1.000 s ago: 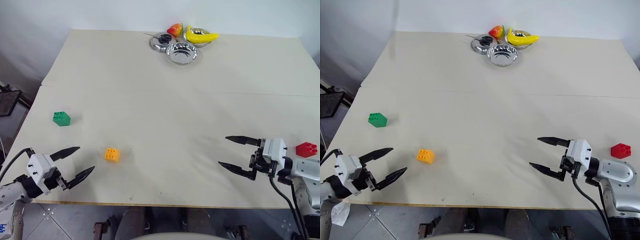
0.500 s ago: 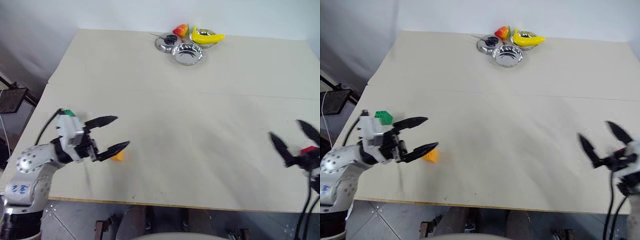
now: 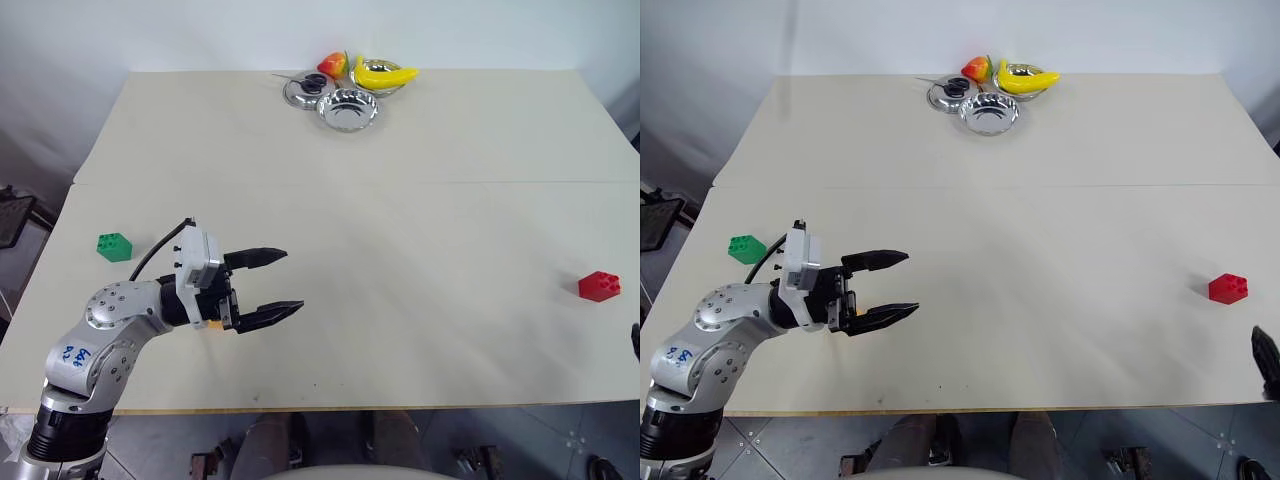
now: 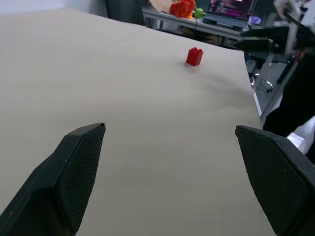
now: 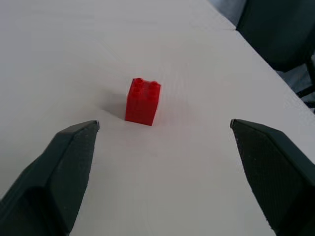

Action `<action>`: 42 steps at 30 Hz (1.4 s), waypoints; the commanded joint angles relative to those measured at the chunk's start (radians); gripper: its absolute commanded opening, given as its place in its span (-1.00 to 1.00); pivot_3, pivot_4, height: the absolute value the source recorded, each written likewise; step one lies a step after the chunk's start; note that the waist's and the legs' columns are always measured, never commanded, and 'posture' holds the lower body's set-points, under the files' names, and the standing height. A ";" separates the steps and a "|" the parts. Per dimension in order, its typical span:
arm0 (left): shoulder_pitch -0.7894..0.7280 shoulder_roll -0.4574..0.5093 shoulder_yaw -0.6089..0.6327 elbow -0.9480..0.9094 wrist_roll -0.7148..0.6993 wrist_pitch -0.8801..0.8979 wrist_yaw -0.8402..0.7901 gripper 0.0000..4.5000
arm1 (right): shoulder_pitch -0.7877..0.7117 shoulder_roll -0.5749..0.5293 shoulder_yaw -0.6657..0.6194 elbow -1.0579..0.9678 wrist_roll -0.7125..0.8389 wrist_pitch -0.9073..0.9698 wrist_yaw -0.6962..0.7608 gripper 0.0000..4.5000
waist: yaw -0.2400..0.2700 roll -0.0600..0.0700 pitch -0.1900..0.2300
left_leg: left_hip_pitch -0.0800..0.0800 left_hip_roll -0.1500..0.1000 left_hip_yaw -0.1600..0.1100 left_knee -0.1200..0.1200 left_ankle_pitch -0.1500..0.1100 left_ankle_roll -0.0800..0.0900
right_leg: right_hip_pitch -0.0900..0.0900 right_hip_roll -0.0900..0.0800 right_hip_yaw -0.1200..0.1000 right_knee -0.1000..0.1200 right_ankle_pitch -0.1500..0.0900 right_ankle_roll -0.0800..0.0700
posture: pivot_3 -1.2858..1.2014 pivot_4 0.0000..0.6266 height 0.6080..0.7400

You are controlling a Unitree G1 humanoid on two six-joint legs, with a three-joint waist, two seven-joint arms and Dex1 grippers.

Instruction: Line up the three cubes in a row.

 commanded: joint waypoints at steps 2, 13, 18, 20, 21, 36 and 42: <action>0.019 0.007 0.015 -0.056 -0.015 0.005 0.009 1.00 | -0.080 -0.212 -0.053 0.046 0.103 0.356 -0.064 1.00 | 0.004 0.000 0.000 | -0.001 0.000 -0.001 0.000 0.000 0.000 | -0.001 -0.001 0.002 -0.001 0.000 -0.001 | 0.03 -0.52 1.00; 0.068 0.031 0.037 -0.089 0.010 -0.006 0.013 1.00 | -0.479 -0.494 0.186 0.456 0.048 0.716 -0.018 1.00 | 0.019 0.000 0.000 | -0.004 -0.002 0.000 0.000 -0.001 0.003 | -0.001 -0.001 -0.003 -0.001 -0.001 -0.002 | 0.03 -0.52 1.00; 0.090 0.035 0.057 -0.094 0.018 -0.013 0.024 1.00 | -0.586 -0.499 0.339 0.542 -0.027 0.669 0.052 1.00 | 0.019 -0.001 0.000 | -0.005 -0.002 0.000 0.000 -0.001 0.003 | -0.001 -0.001 -0.005 -0.002 -0.001 -0.001 | 0.03 -0.52 1.00; 0.096 0.031 0.059 -0.101 0.022 -0.014 0.031 1.00 | -0.635 -0.492 0.387 0.582 -0.058 0.642 0.068 1.00 | 0.018 0.000 0.000 | -0.004 -0.002 0.000 0.000 -0.001 0.003 | -0.001 -0.001 -0.005 -0.002 0.000 0.000 | 0.03 -0.52 1.00; 0.098 0.028 0.060 -0.105 0.022 -0.014 0.034 1.00 | -0.656 -0.490 0.406 0.601 -0.072 0.634 0.075 1.00 | 0.018 0.000 0.000 | -0.004 -0.002 0.000 0.000 -0.001 0.003 | -0.001 -0.001 -0.005 -0.002 0.000 0.000 | 0.03 -0.52 1.00; 0.072 0.009 0.065 -0.082 0.028 -0.048 0.046 1.00 | -0.837 -0.509 0.552 0.672 -0.134 0.639 0.243 -0.33 | 0.018 0.000 0.000 | -0.005 -0.002 0.000 0.000 -0.001 0.002 | -0.001 -0.001 -0.006 -0.002 0.000 0.000 | 0.03 -0.52 1.00; 0.087 -0.009 0.084 -0.018 0.034 -0.089 0.017 1.00 | -0.889 -0.540 0.767 0.386 -0.147 0.183 0.814 -0.33 | 0.010 0.001 0.001 | -0.004 0.001 0.001 0.000 -0.001 0.001 | -0.001 0.002 -0.005 -0.003 0.000 0.001 | 0.03 -0.52 1.00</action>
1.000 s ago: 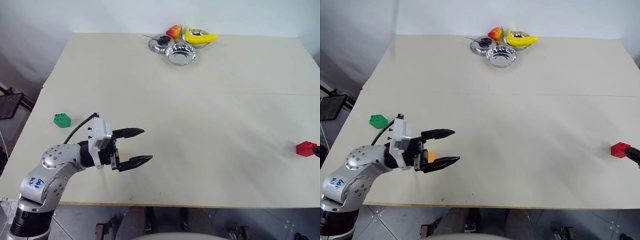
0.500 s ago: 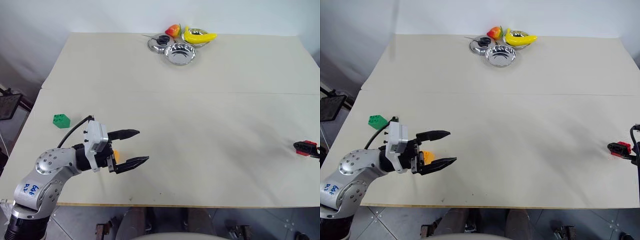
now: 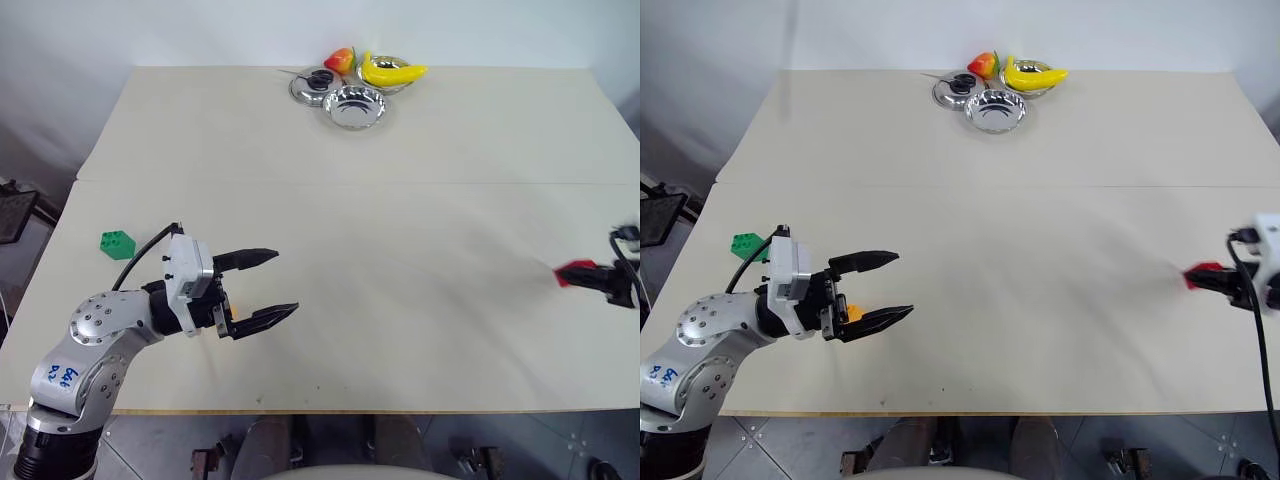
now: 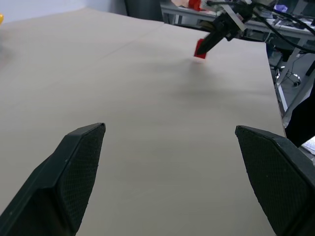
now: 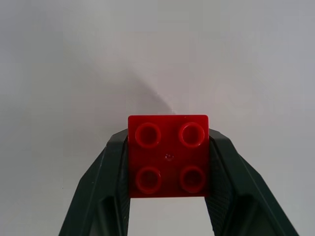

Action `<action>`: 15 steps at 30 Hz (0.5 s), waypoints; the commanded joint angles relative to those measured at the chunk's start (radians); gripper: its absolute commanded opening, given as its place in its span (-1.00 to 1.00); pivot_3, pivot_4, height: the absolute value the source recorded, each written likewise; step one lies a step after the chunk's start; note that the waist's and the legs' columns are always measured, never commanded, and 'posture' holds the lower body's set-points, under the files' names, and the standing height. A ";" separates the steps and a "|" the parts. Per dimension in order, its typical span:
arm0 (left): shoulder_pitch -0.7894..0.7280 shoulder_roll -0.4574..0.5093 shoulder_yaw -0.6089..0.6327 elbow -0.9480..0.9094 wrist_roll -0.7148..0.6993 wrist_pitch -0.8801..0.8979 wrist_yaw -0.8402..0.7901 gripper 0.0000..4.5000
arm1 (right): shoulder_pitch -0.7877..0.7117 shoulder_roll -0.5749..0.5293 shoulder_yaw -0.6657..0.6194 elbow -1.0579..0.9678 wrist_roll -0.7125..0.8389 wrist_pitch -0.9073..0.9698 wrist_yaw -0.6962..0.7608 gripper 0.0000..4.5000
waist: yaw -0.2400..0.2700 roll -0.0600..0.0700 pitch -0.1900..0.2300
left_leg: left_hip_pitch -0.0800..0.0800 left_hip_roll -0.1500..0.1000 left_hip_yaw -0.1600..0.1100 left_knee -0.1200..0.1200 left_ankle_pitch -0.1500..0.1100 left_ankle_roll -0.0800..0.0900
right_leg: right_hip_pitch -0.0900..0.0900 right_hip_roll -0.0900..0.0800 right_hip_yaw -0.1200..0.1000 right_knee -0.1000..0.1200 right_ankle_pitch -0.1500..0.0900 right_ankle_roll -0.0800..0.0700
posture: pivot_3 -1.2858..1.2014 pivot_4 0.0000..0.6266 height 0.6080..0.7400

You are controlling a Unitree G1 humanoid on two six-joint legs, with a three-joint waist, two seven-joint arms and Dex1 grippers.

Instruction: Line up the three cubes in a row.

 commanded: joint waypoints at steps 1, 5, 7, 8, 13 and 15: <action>0.021 -0.011 0.032 0.045 -0.001 -0.048 -0.027 1.00 | -0.092 -0.011 0.131 -0.130 -0.034 -0.295 0.333 -0.33 | -0.002 0.000 0.000 | 0.000 0.001 0.000 0.000 0.000 -0.001 | 0.000 0.001 0.000 0.000 0.000 0.000 | 0.03 -0.52 1.00; 0.047 -0.002 0.024 0.108 0.033 -0.088 -0.067 1.00 | -0.307 0.072 0.372 0.032 -0.236 -0.521 0.502 -0.33 | -0.006 -0.003 0.001 | 0.001 0.003 0.001 0.000 0.000 -0.002 | 0.000 0.003 0.001 0.000 0.000 0.000 | 0.03 -0.52 1.00; 0.059 0.003 0.019 0.126 0.054 -0.113 -0.087 1.00 | -0.411 0.139 0.468 0.151 -0.338 -0.663 0.568 -0.33 | -0.005 -0.004 0.001 | 0.000 0.003 0.001 0.001 0.000 -0.002 | 0.000 0.003 0.000 -0.001 0.000 0.000 | 0.03 -0.52 1.00; 0.061 0.003 0.019 0.132 0.061 -0.122 -0.093 1.00 | -0.453 0.169 0.505 0.212 -0.381 -0.729 0.595 -0.33 | -0.005 -0.004 0.001 | 0.000 0.003 0.001 0.001 0.000 -0.002 | 0.000 0.003 0.000 -0.001 0.000 -0.001 | 0.03 -0.52 1.00; 0.050 -0.001 0.028 0.140 0.069 -0.140 -0.093 1.00 | -0.583 0.287 0.593 0.470 -0.496 -0.965 0.647 -0.33 | -0.004 -0.004 0.002 | -0.002 0.003 -0.002 0.001 -0.001 -0.002 | -0.001 0.003 -0.002 -0.001 -0.001 -0.002 | 0.03 -0.52 1.00; 0.046 0.000 0.030 0.139 0.070 -0.141 -0.091 1.00 | -0.619 0.319 0.611 0.558 -0.534 -1.042 0.643 -0.33 | -0.009 -0.004 0.002 | -0.002 0.003 -0.002 0.001 -0.001 -0.002 | -0.001 0.003 -0.003 -0.001 -0.001 -0.002 | 0.03 -0.52 1.00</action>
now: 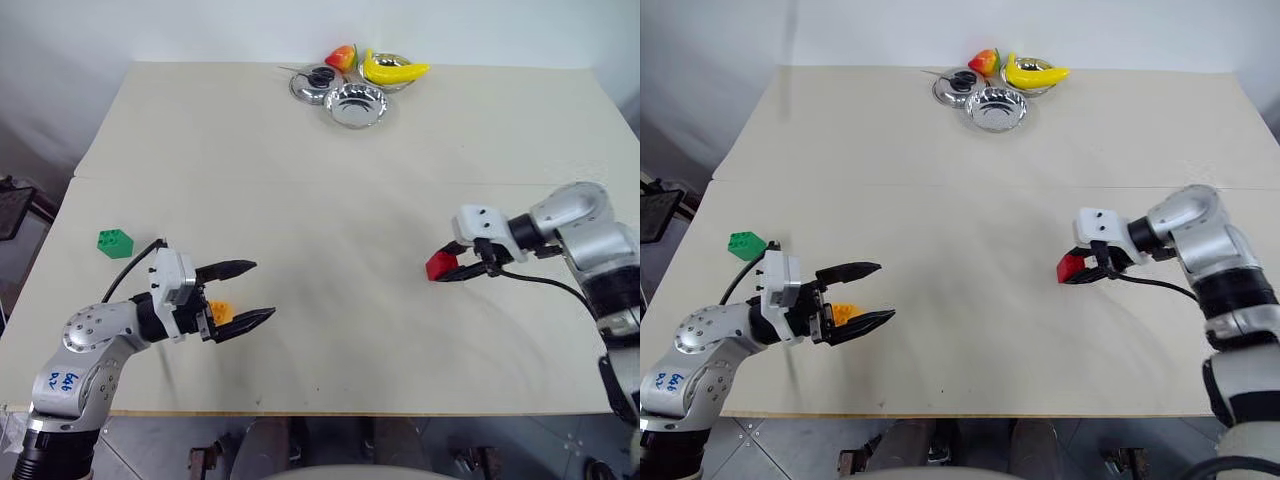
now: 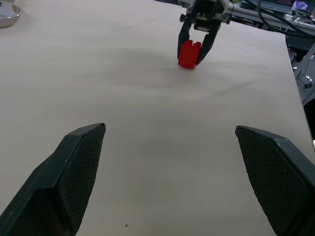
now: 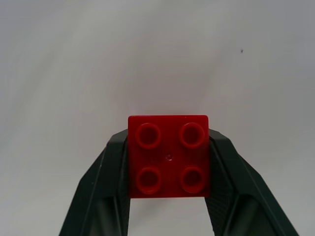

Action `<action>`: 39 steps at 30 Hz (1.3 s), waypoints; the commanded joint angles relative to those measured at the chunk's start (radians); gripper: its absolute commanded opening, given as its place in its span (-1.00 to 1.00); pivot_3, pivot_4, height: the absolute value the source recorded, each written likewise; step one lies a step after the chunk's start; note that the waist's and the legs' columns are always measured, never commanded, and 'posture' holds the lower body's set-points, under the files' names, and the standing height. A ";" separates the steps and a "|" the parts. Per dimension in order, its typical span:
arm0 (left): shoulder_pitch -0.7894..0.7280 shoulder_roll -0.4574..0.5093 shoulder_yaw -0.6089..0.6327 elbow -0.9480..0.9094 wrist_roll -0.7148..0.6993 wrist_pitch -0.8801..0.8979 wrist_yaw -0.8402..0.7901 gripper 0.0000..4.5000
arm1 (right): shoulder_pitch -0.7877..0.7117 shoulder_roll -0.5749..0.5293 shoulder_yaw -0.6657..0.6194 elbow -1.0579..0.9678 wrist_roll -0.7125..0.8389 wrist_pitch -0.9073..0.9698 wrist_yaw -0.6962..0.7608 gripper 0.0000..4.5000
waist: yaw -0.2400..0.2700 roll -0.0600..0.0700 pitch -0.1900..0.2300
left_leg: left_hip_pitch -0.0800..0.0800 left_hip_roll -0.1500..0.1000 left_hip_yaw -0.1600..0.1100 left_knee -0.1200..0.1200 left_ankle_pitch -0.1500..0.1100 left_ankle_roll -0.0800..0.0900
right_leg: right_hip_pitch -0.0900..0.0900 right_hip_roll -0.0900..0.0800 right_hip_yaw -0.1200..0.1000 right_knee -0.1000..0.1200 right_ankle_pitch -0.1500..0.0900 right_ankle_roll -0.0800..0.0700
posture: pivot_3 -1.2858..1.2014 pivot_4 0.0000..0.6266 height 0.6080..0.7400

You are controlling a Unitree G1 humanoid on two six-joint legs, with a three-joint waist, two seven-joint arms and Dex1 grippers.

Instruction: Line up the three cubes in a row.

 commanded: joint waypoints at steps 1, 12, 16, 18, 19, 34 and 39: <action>-0.008 0.002 0.012 -0.023 0.002 -0.019 0.001 1.00 | -0.060 0.035 0.013 0.138 -0.070 -0.137 0.042 -0.33 | -0.007 0.000 0.000 | 0.000 0.000 0.000 0.000 0.000 0.000 | 0.000 0.000 0.000 0.000 0.000 0.000 | 0.03 -0.52 1.00; 0.018 0.005 0.034 -0.047 0.006 -0.027 0.021 1.00 | -0.129 0.088 -0.028 0.279 -0.104 -0.257 0.040 0.37 | -0.015 0.000 0.000 | 0.002 0.002 -0.001 0.006 0.000 0.000 | 0.003 -0.001 0.001 0.005 0.000 0.000 | 0.03 -0.52 1.00; 0.026 0.005 0.062 -0.040 0.010 -0.041 0.033 1.00 | -0.123 0.071 -0.110 0.255 -0.025 -0.319 0.054 0.98 | -0.016 0.000 0.001 | 0.001 0.002 -0.001 0.006 0.000 -0.001 | 0.002 -0.001 0.000 0.005 0.000 0.000 | 0.03 -0.52 1.00; 0.034 -0.002 0.104 -0.025 0.006 -0.060 0.047 1.00 | -0.108 0.055 -0.164 0.235 0.041 -0.347 0.054 0.98 | -0.016 0.000 0.001 | 0.001 0.002 -0.001 0.006 0.000 -0.001 | 0.002 -0.001 0.000 0.005 0.000 0.000 | 0.03 -0.52 1.00; 0.035 -0.005 0.116 -0.018 0.005 -0.068 0.052 1.00 | -0.102 0.050 -0.176 0.227 0.064 -0.345 0.056 0.98 | -0.015 0.000 0.001 | 0.001 0.002 -0.002 0.006 0.000 -0.001 | 0.002 -0.001 0.000 0.004 0.000 0.000 | 0.03 -0.52 1.00; 0.399 -0.254 0.628 0.100 -0.031 -0.199 0.317 1.00 | 0.425 0.147 -0.468 -0.485 0.636 0.062 -0.162 0.98 | -0.009 0.000 0.001 | 0.001 0.002 -0.003 0.005 -0.003 0.000 | 0.003 -0.005 -0.005 0.004 0.000 -0.001 | 0.03 -0.52 1.00; 0.457 -0.354 0.696 0.152 -0.030 -0.277 0.404 1.00 | 0.559 0.218 -0.519 -0.601 0.620 0.035 -0.249 0.98 | 0.014 -0.003 0.000 | 0.001 0.001 -0.003 0.006 -0.006 0.001 | 0.002 -0.006 -0.004 0.003 0.000 -0.001 | 0.03 -0.52 1.00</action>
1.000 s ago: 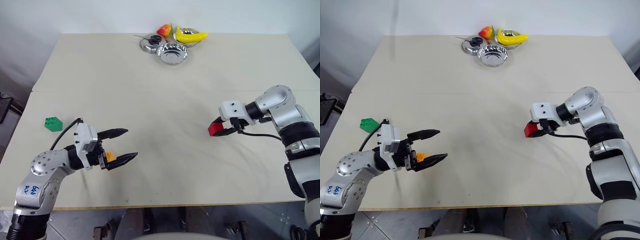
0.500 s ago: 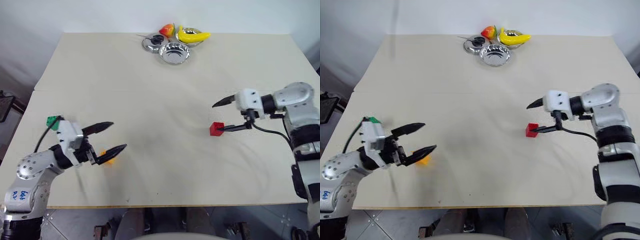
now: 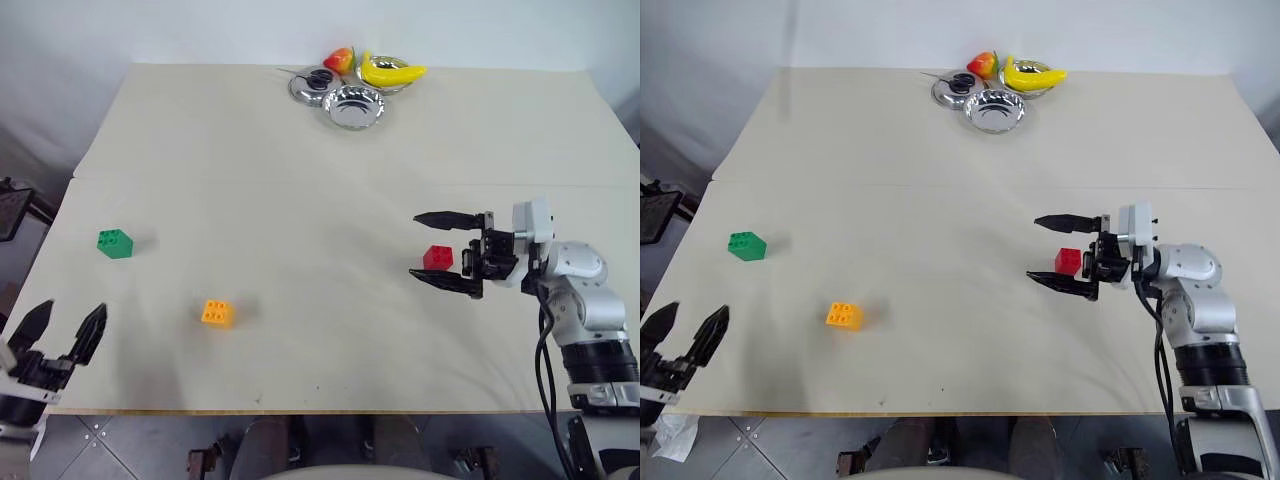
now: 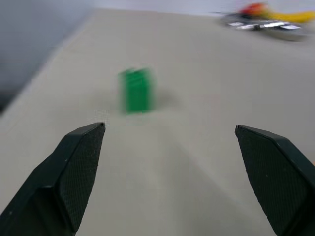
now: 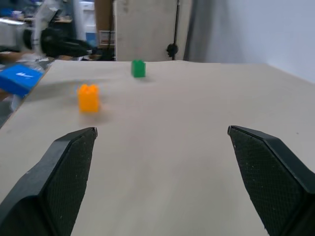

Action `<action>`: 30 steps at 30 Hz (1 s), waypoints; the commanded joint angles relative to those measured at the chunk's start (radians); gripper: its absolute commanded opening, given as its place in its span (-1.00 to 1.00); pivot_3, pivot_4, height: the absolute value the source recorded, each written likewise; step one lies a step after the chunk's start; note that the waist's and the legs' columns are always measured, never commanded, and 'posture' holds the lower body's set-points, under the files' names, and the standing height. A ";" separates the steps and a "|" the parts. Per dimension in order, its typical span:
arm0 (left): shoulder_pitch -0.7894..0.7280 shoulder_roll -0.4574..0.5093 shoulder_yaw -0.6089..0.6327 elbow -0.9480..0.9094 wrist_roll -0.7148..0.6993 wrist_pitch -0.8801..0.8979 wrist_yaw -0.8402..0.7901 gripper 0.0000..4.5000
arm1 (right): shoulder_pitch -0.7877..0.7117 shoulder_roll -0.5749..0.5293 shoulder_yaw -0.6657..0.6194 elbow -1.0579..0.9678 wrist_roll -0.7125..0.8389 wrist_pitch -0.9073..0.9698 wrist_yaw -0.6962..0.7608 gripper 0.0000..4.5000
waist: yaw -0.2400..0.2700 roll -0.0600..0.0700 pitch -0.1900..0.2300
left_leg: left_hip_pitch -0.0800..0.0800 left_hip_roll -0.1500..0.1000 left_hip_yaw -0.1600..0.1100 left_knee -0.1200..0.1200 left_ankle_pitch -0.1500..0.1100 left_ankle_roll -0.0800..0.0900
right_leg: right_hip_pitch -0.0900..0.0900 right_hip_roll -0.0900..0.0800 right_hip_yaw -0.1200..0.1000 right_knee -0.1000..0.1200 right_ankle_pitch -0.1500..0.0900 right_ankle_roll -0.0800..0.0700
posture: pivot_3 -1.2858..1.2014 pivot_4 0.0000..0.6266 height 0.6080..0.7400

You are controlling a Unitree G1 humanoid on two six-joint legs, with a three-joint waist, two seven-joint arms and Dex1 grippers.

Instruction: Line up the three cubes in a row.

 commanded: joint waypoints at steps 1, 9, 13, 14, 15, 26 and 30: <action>0.029 -0.039 0.058 0.021 0.001 -0.069 0.060 1.00 | 0.066 0.024 -0.066 -0.099 0.009 -0.025 -0.049 0.98 | 0.007 -0.001 0.000 | 0.000 0.000 0.000 0.000 0.000 0.000 | 0.000 0.000 0.000 0.000 0.000 0.000 | 0.03 -0.52 1.00; -0.075 -0.057 -0.051 -0.042 0.018 -0.033 0.213 1.00 | 0.158 0.050 -0.119 -0.125 -0.001 -0.069 -0.051 0.98 | 0.005 -0.003 -0.002 | 0.000 0.000 0.001 0.000 -0.004 -0.004 | 0.000 0.000 0.000 0.000 0.000 0.000 | 0.03 -0.52 1.00; -0.206 -0.006 -0.088 -0.057 0.036 0.060 0.351 1.00 | 0.147 0.048 -0.124 -0.108 -0.011 -0.067 -0.042 0.98 | 0.004 -0.004 -0.002 | 0.001 0.001 0.001 0.000 -0.002 0.000 | 0.000 0.001 0.001 0.001 0.000 0.000 | 0.03 -0.52 1.00; -0.239 0.012 -0.098 -0.050 0.051 0.085 0.385 1.00 | 0.142 0.048 -0.122 -0.103 -0.013 -0.066 -0.038 0.98 | 0.004 -0.004 -0.002 | 0.001 0.001 0.001 0.000 -0.002 0.000 | 0.000 0.001 0.001 0.001 0.000 0.000 | 0.03 -0.52 1.00; -0.278 0.026 -0.111 -0.041 0.059 0.113 0.415 1.00 | 0.137 0.049 -0.119 -0.099 -0.013 -0.063 -0.032 0.98 | 0.004 -0.004 -0.002 | 0.001 0.001 0.001 0.000 -0.001 0.000 | 0.000 0.001 0.001 0.001 0.000 0.000 | 0.03 -0.52 1.00; -0.546 0.105 -0.269 0.167 0.179 0.267 0.522 1.00 | 0.122 0.062 -0.111 -0.132 0.010 -0.035 0.008 0.98 | 0.005 -0.004 -0.002 | 0.002 0.001 0.003 0.000 -0.001 0.001 | 0.000 0.004 -0.001 0.001 0.000 0.000 | 0.03 -0.52 1.00; -0.576 0.112 -0.285 0.216 0.189 0.252 0.483 0.83 | 0.144 0.064 -0.124 -0.148 0.015 -0.034 0.001 1.00 | 0.005 -0.005 -0.002 | 0.002 0.001 0.003 0.000 -0.001 0.001 | 0.000 0.004 -0.003 0.001 0.000 0.000 | 0.03 -0.52 1.00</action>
